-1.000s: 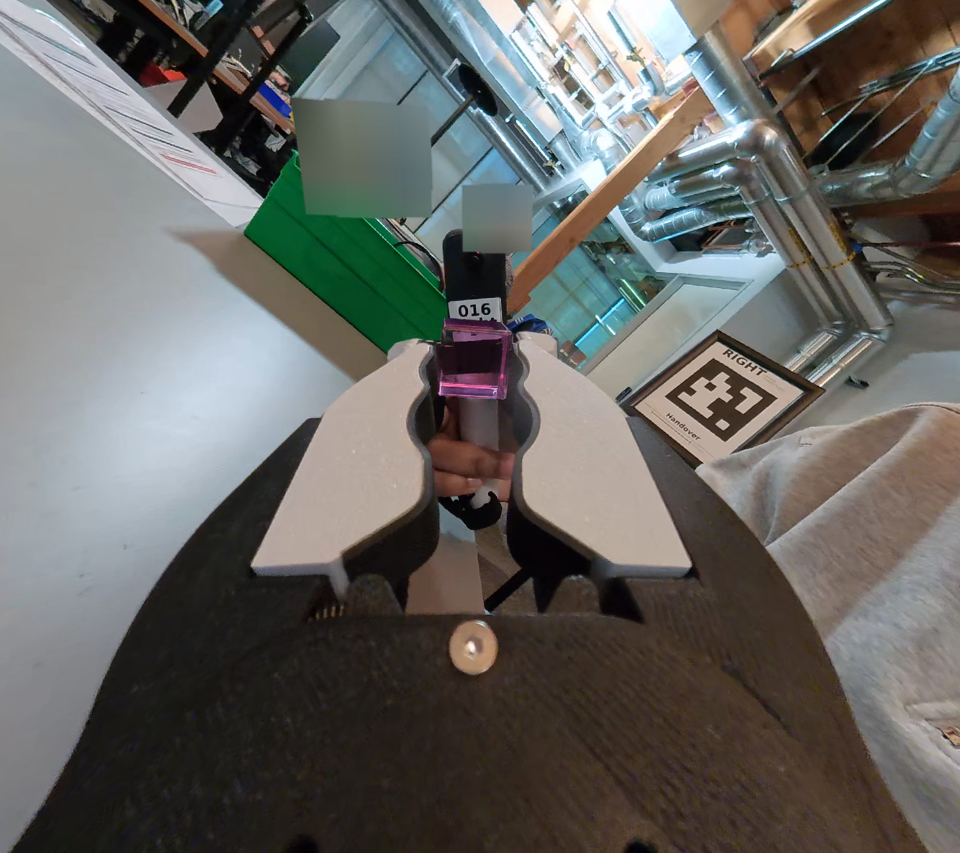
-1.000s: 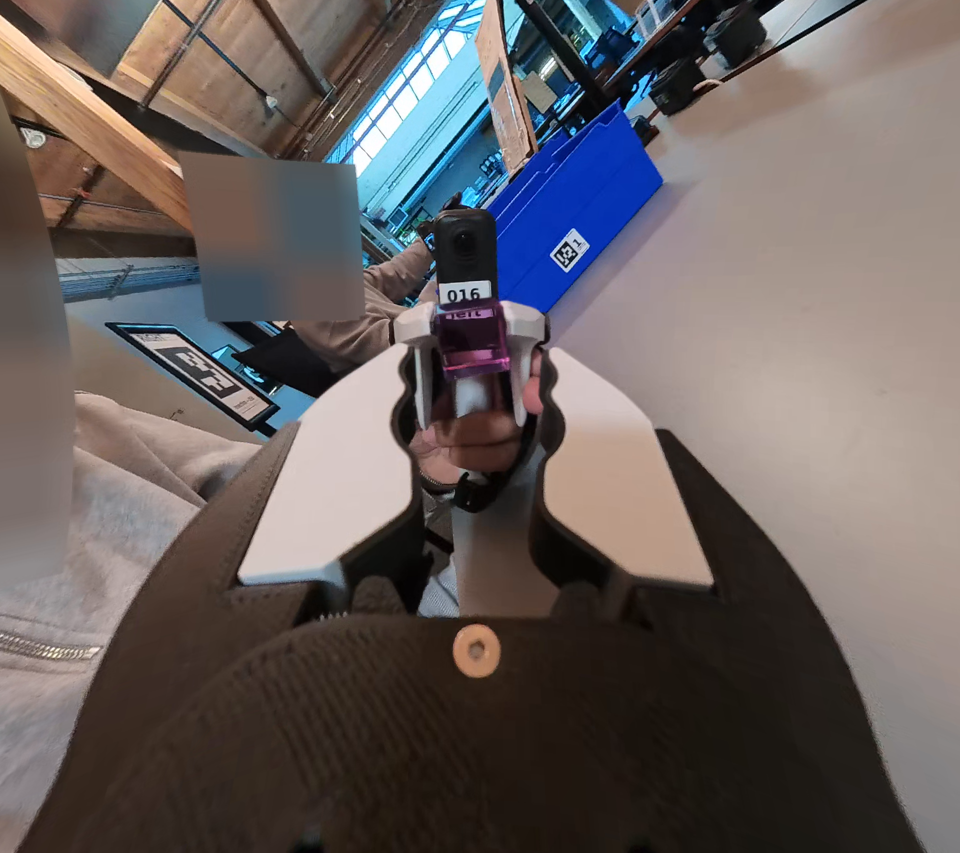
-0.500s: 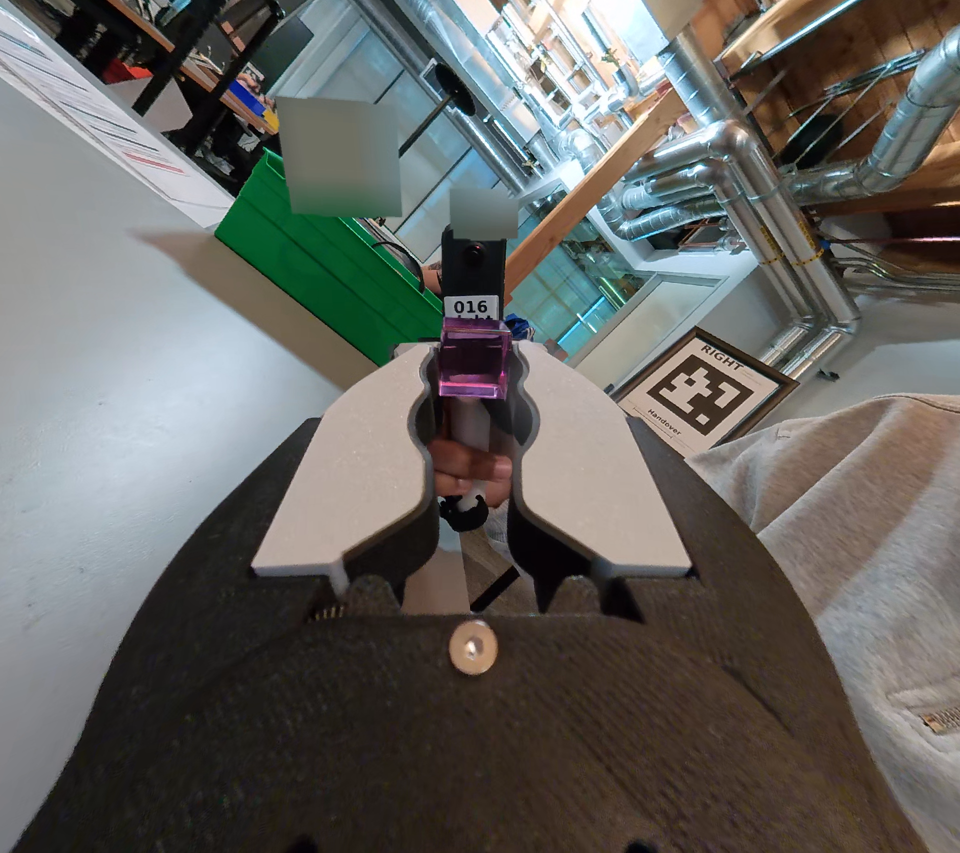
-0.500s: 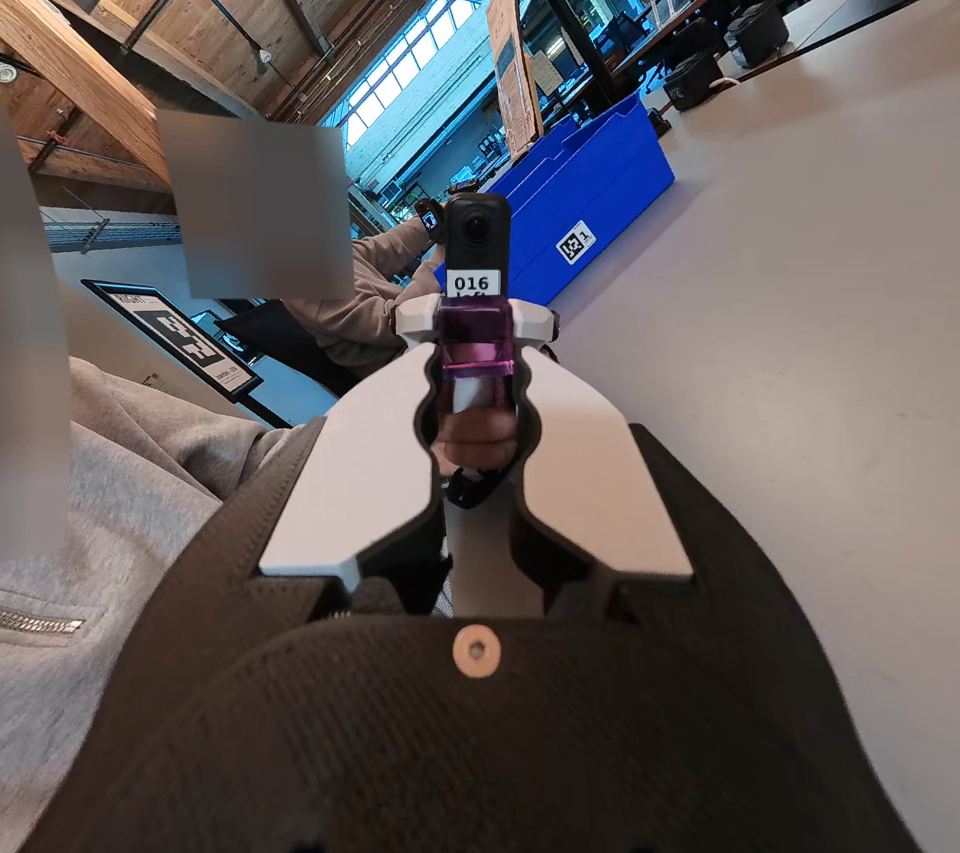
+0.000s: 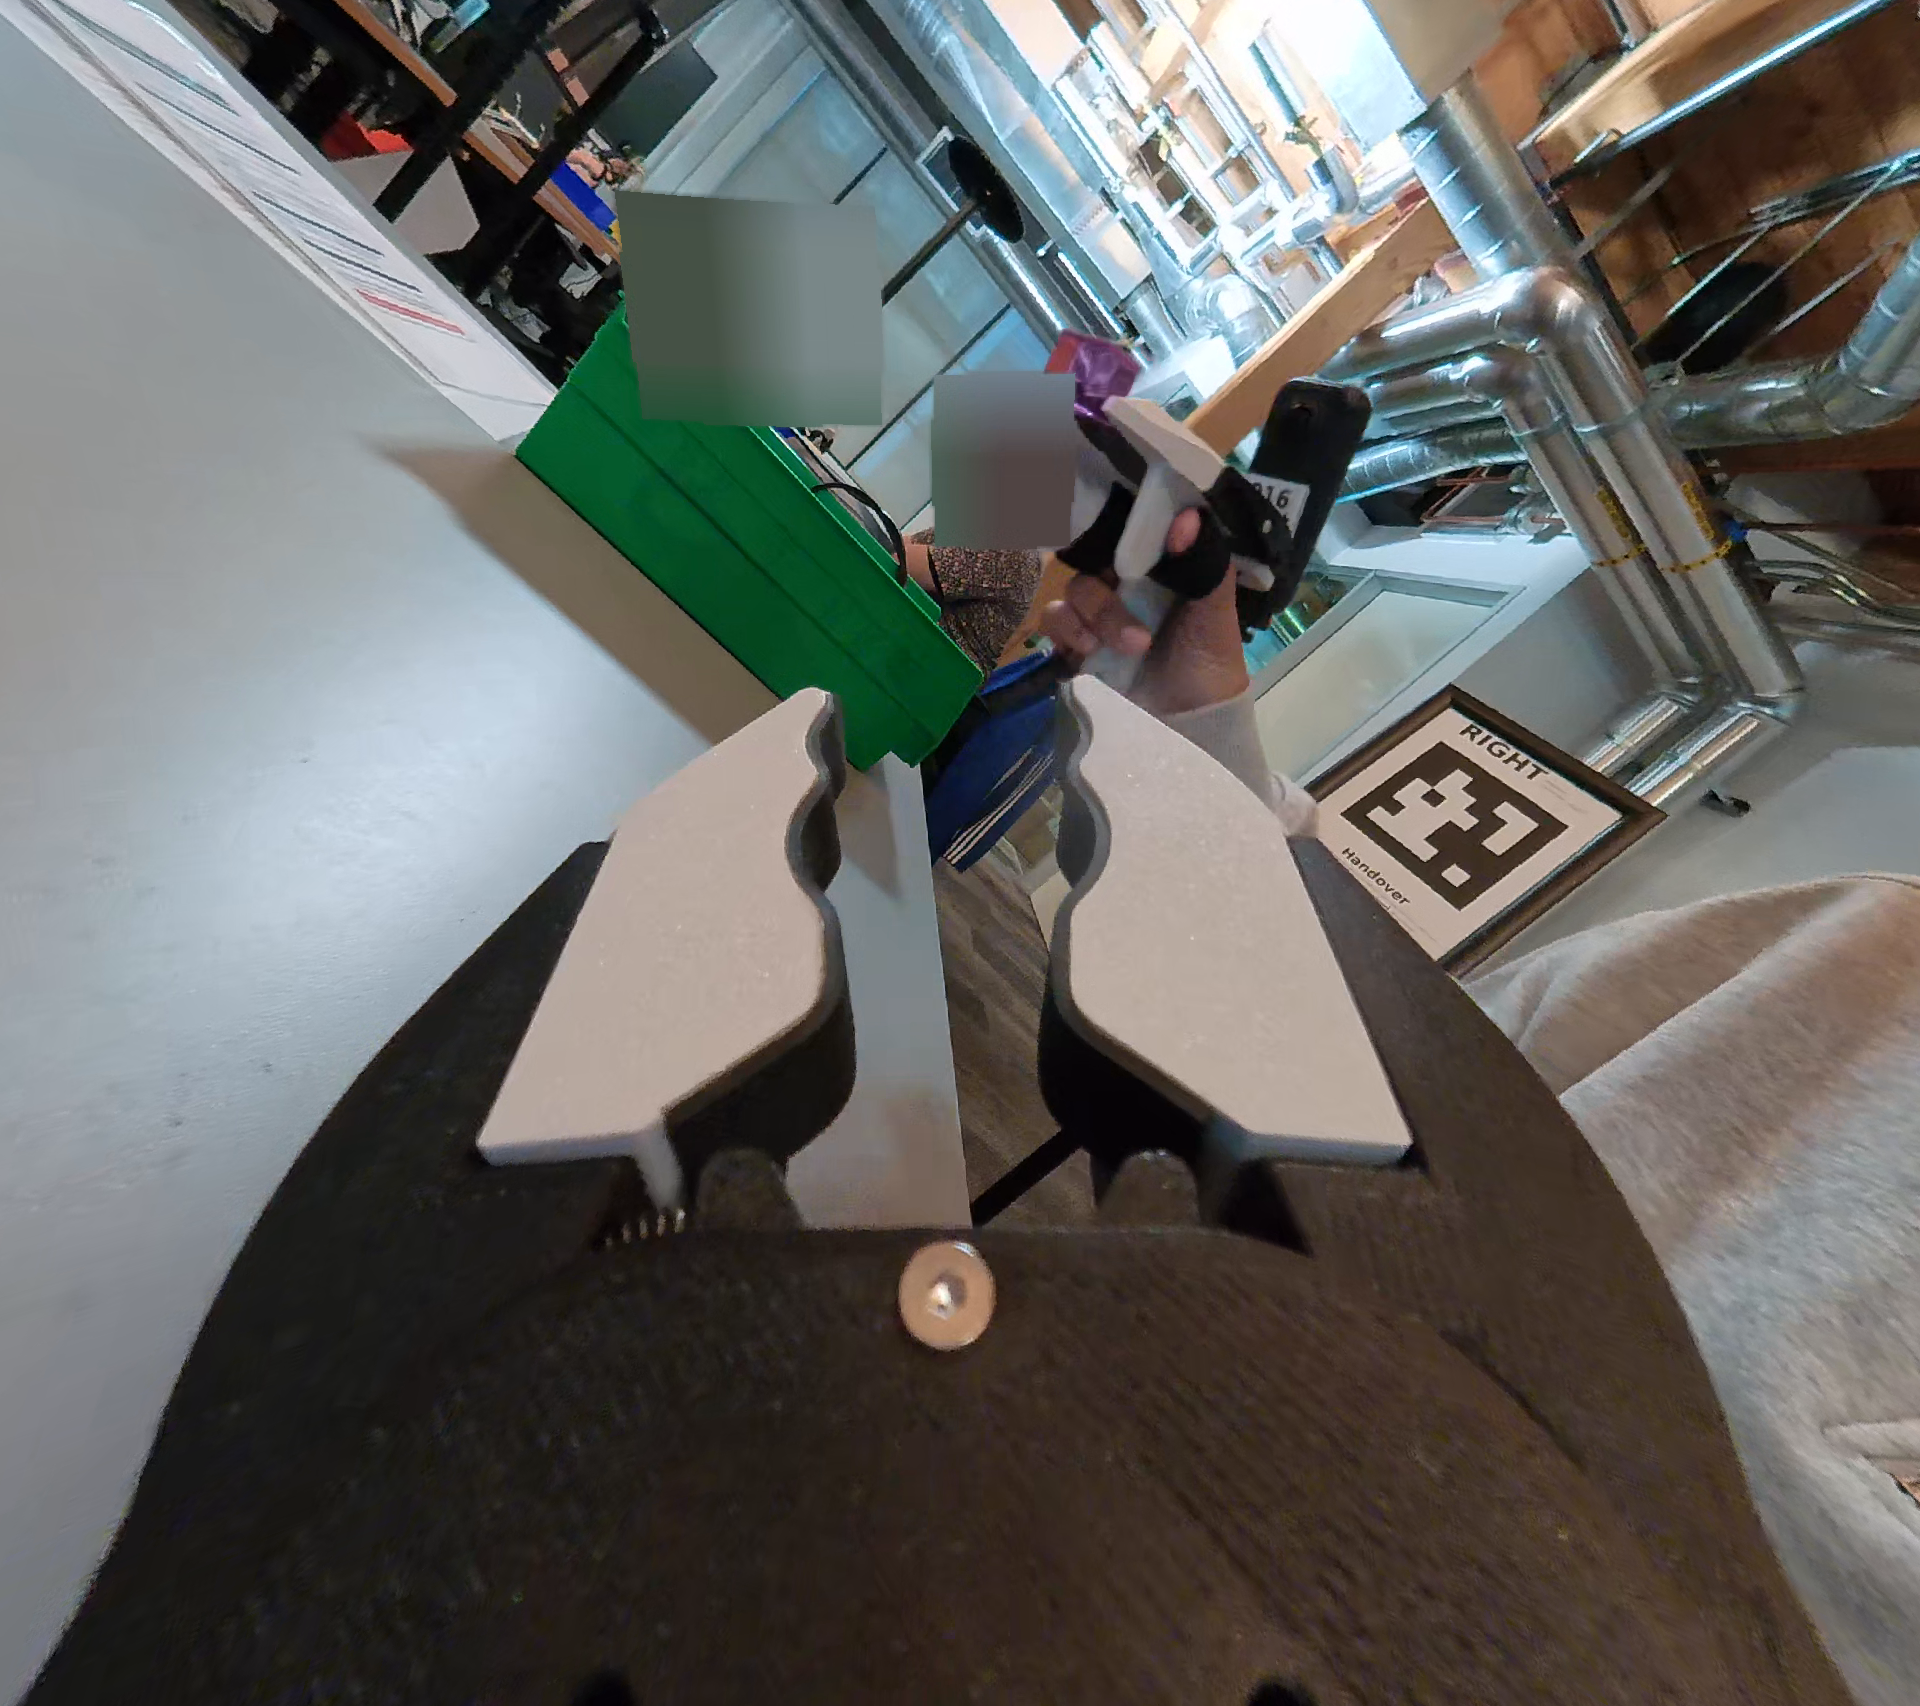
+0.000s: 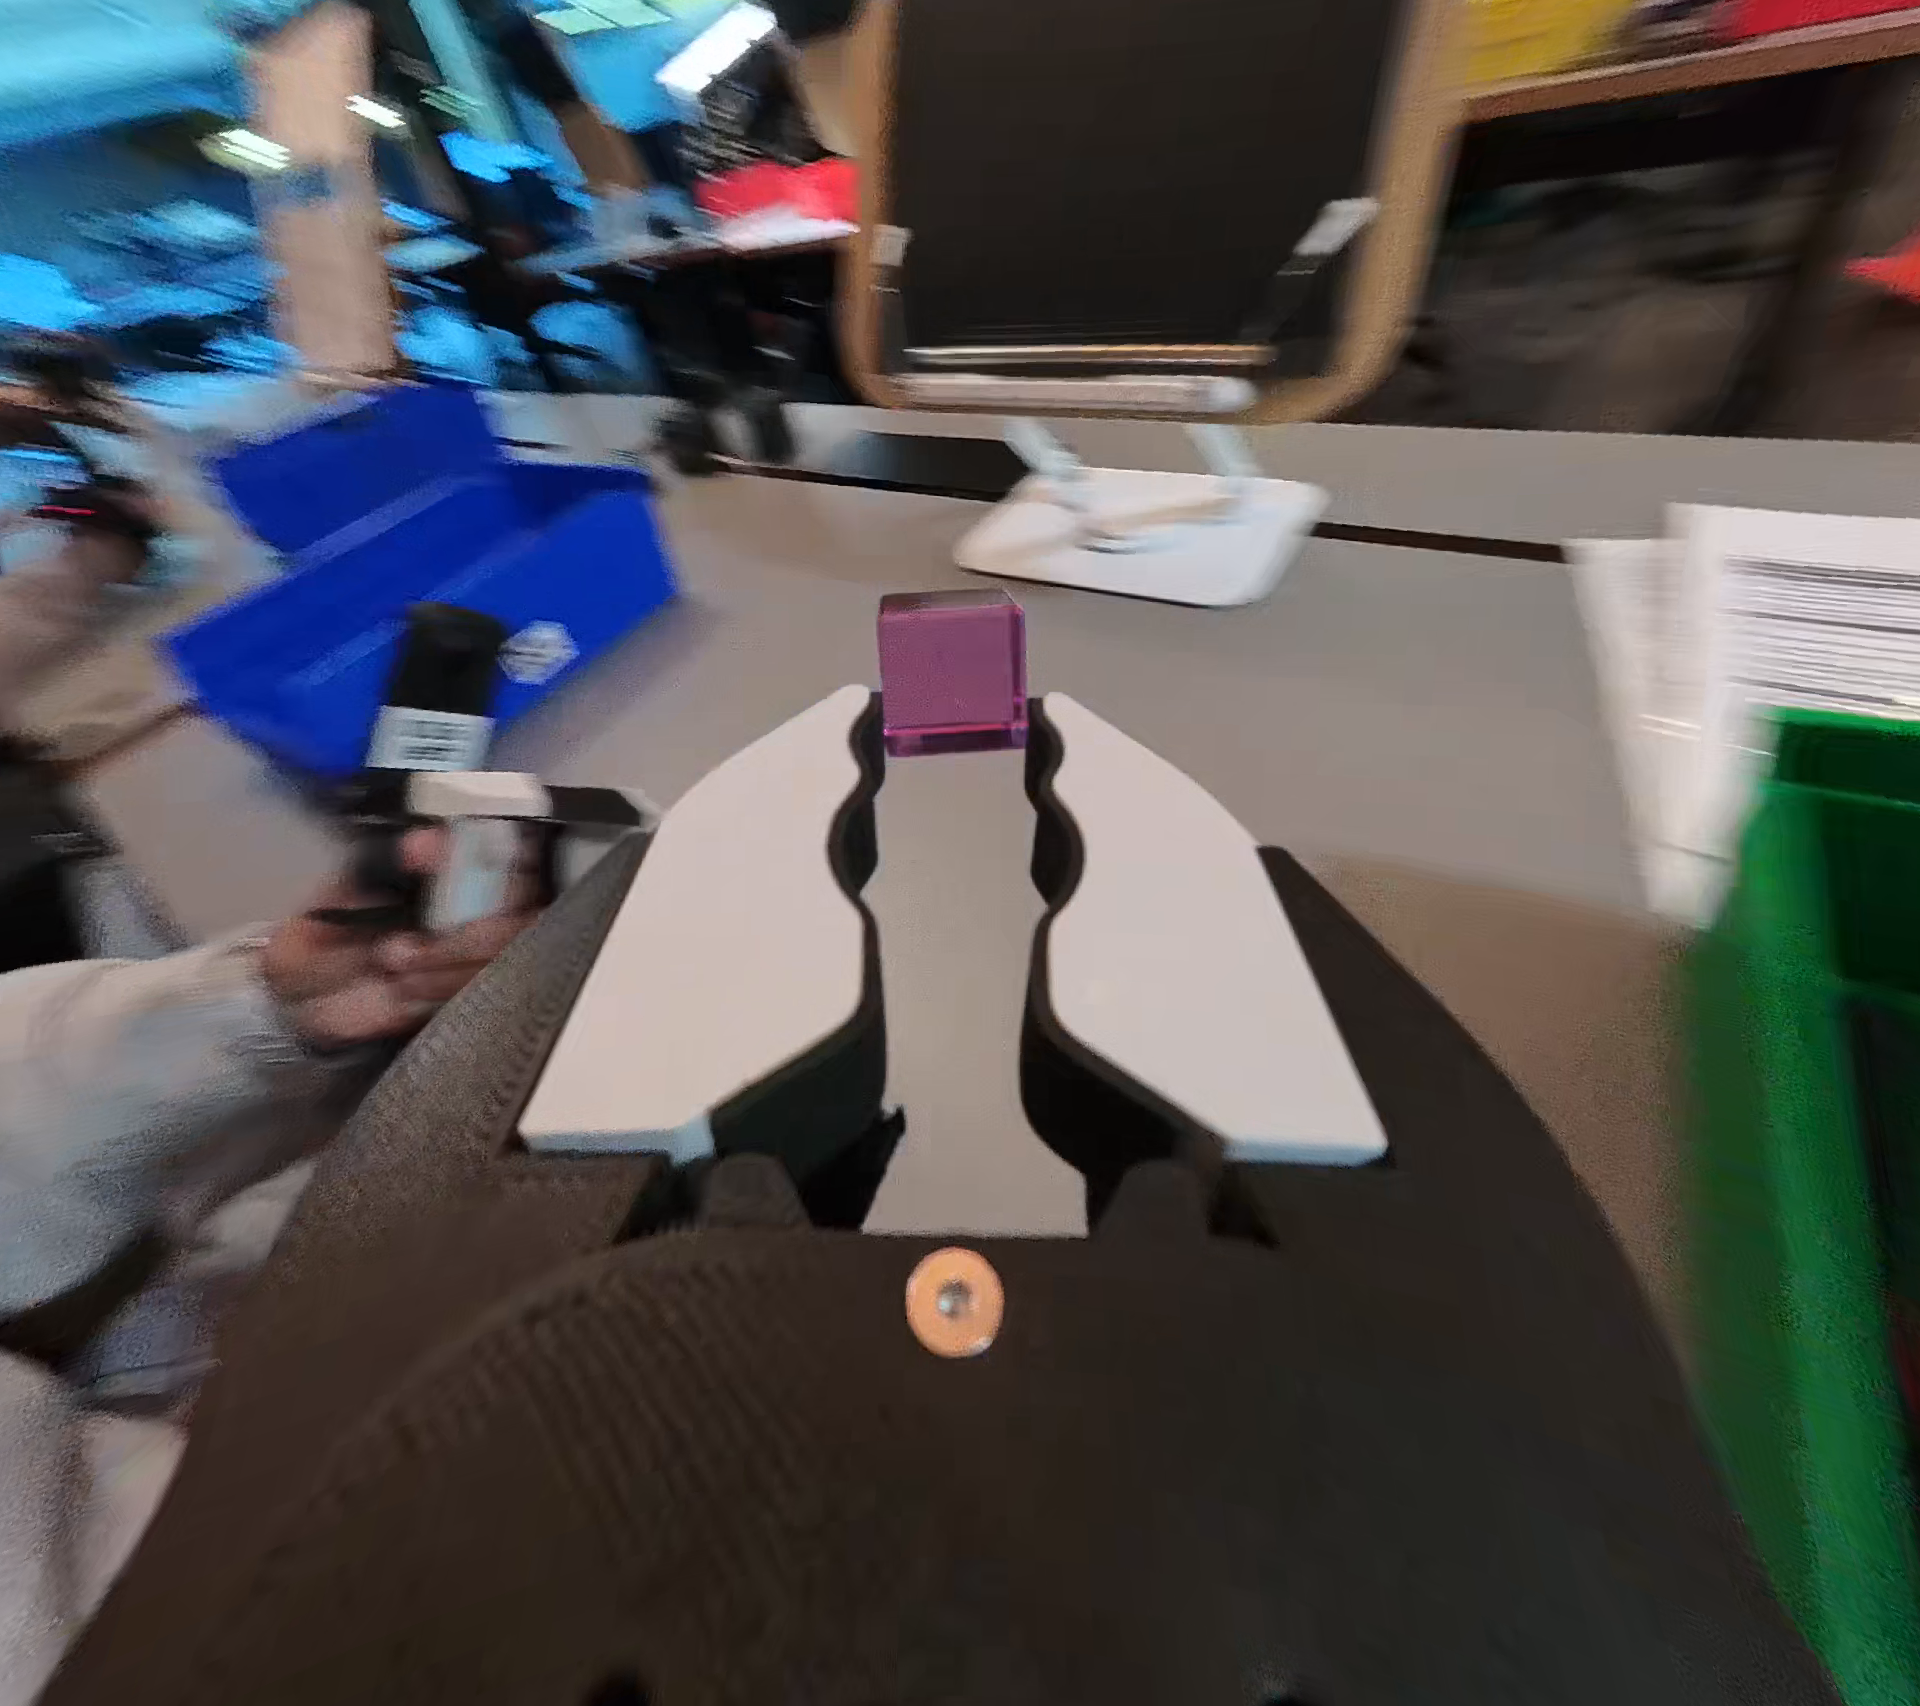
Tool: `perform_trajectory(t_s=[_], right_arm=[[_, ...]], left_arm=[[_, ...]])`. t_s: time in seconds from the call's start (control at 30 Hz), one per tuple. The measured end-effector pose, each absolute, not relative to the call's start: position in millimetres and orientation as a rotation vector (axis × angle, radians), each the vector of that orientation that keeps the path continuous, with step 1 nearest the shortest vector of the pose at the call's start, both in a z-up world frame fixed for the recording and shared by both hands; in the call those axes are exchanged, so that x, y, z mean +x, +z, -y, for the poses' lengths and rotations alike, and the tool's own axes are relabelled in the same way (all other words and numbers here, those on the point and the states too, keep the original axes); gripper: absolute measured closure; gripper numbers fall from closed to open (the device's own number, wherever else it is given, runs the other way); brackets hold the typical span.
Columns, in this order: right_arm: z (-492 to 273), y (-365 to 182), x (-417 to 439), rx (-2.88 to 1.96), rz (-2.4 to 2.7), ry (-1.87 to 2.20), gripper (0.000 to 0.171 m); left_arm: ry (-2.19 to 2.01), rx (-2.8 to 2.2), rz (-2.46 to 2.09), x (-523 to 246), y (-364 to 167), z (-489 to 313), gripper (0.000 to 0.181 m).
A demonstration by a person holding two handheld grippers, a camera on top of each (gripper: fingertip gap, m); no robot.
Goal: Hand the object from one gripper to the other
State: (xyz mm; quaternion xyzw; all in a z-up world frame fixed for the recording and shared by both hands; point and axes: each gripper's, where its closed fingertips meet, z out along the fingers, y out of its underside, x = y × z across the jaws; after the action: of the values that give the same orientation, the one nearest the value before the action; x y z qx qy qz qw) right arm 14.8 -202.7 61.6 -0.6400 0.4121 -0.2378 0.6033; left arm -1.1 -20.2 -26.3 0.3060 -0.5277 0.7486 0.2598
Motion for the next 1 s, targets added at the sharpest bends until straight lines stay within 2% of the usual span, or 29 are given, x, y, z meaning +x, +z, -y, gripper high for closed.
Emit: perform_trajectory(t_s=[0.07,0.17,0.33,0.5,0.73,0.8,0.9,1.0], right_arm=[[261,60,16,-1.537,-1.104,-0.709,0.145],[353,28,7,-1.638,-1.421,-0.860,0.145],[442,-27,-26,-1.629,-1.836,-0.778,0.145],[471,-58,-35,-1.642,-1.980,-0.767,0.145],[492,-72,-39,-1.647,-2.051,-0.852,0.144],[495,-63,-38,-1.647,-2.049,-0.917,0.130],[484,-29,-31,-1.606,-1.953,-1.026,0.129],[443,13,-16,-1.599,-1.744,-1.070,0.135]], left_arm=[[2.025,0.832,1.425,0,-27,20,0.144],[2.018,0.834,1.417,0,-28,21,0.146],[2.004,0.830,1.416,-2,-30,23,0.147],[2.006,0.830,1.426,-2,-30,23,0.147],[2.012,0.828,1.449,-2,-30,23,0.148],[2.013,0.830,1.447,-2,-29,22,0.148],[2.013,0.831,1.447,-2,-29,22,0.148],[2.008,0.834,1.448,-2,-30,23,0.148]])
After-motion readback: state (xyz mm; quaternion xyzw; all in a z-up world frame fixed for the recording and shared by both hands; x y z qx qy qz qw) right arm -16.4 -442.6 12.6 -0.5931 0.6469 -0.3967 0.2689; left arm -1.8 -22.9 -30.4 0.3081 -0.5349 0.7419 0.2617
